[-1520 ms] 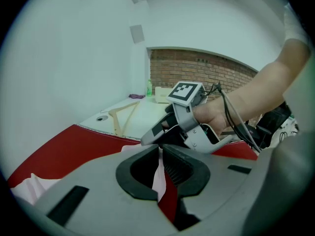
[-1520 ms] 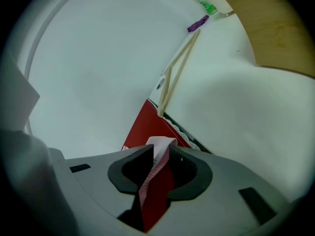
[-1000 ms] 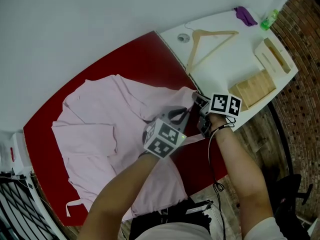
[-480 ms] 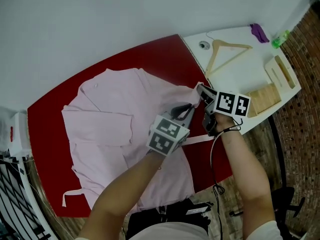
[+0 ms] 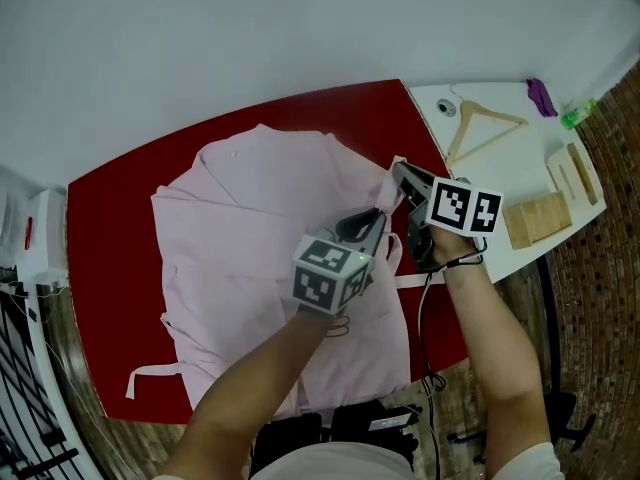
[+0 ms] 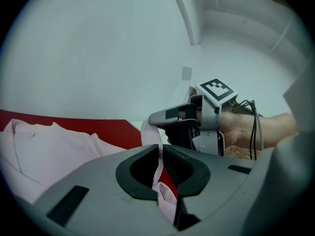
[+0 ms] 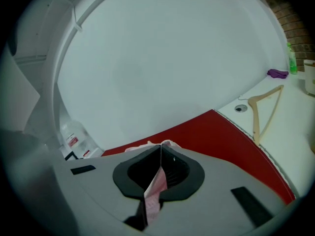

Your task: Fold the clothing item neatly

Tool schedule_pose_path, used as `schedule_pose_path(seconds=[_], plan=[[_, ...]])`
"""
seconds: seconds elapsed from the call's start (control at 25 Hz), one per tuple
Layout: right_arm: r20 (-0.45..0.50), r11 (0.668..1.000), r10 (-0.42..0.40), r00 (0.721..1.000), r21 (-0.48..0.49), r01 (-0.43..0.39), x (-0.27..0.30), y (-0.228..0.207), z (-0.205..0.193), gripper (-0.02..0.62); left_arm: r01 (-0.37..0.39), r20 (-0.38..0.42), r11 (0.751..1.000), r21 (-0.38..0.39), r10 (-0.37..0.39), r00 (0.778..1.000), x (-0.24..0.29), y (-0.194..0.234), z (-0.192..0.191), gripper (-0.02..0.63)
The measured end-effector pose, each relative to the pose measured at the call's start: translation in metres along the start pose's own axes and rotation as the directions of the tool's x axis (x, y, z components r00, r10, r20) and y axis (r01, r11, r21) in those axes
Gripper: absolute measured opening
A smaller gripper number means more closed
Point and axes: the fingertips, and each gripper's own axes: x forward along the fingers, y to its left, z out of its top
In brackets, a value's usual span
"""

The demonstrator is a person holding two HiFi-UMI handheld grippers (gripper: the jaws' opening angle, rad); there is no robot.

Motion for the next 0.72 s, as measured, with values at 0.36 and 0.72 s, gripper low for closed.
schedule_pose_path(seconds=[0.36,0.72], plan=[[-0.036,0.992,0.085,0.996,-0.094,-0.088,0.049,0.085,-0.004,0.021,-0.06,0.066,0.989,-0.138,0.07,0.995,-0.062,0.051,0.007,0.029],[-0.082,0.974,0.162,0.983,-0.147,-0.172,0.096,0.158,-0.022,0.021,-0.099,0.132,0.954,-0.284,0.142,0.981,-0.119,0.102,0.002,0.029]])
